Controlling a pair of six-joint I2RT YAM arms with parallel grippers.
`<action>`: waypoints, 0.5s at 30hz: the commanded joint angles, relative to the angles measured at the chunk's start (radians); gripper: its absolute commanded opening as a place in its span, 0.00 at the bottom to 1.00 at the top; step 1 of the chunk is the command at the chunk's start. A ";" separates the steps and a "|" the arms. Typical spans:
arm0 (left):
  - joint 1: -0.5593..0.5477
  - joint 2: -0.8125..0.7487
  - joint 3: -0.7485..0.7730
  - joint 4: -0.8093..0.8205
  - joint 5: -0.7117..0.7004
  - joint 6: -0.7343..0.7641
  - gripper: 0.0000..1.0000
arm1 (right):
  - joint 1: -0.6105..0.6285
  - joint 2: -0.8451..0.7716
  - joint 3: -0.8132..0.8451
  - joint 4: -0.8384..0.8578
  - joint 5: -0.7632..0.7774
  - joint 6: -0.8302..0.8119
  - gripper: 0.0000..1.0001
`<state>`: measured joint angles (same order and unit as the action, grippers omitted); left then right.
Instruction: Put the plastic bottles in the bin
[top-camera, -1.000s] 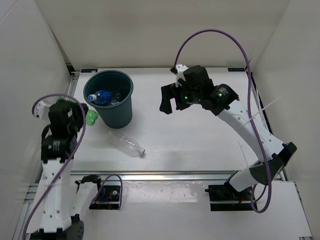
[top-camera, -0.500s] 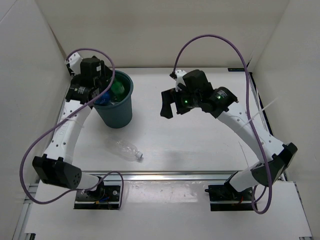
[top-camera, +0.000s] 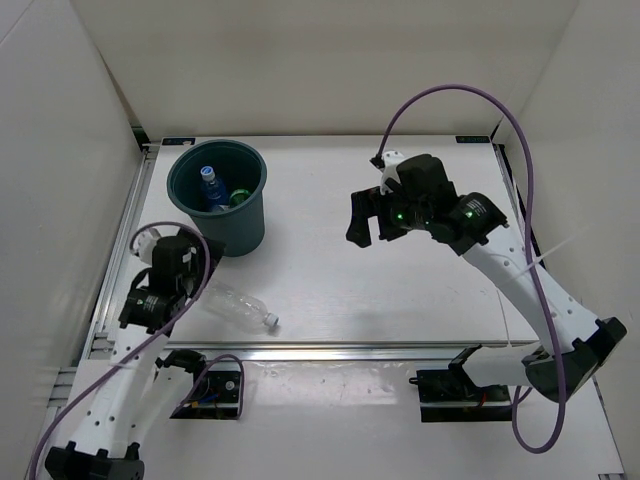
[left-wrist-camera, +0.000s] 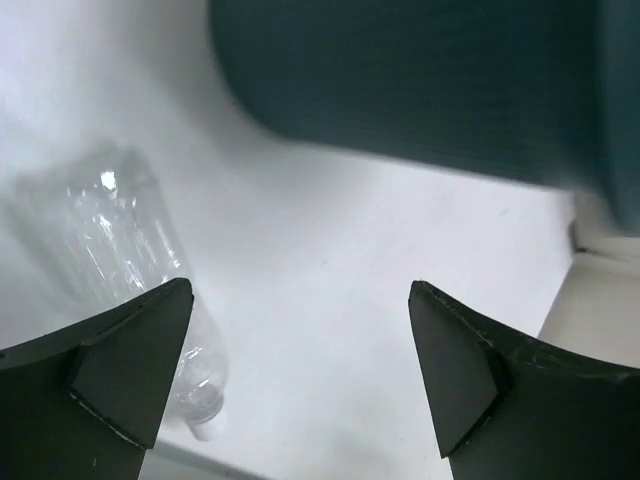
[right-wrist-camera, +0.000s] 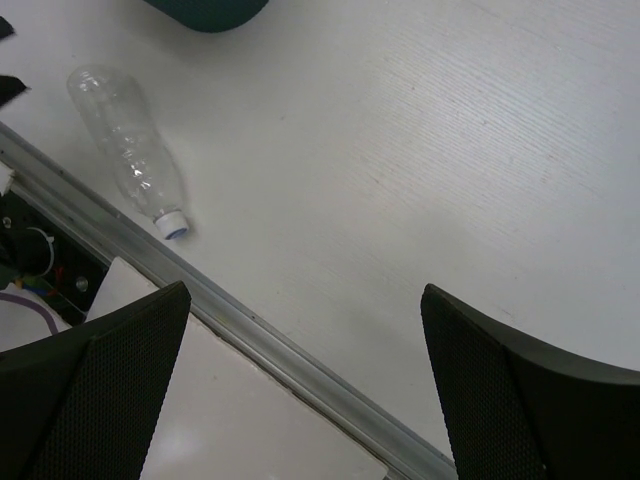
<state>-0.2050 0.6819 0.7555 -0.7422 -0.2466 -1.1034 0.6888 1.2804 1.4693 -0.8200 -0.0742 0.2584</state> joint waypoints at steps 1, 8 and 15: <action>-0.001 -0.001 -0.109 -0.034 0.153 -0.134 1.00 | -0.006 -0.010 -0.015 0.013 -0.004 -0.013 1.00; -0.001 0.183 -0.160 0.037 0.210 -0.083 1.00 | -0.015 0.048 0.020 0.013 -0.013 -0.022 1.00; -0.001 0.369 -0.108 0.037 0.277 -0.012 1.00 | -0.035 0.066 0.033 0.022 -0.013 -0.022 1.00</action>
<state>-0.2047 0.9977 0.6449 -0.6670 -0.0235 -1.1591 0.6617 1.3540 1.4597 -0.8204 -0.0814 0.2535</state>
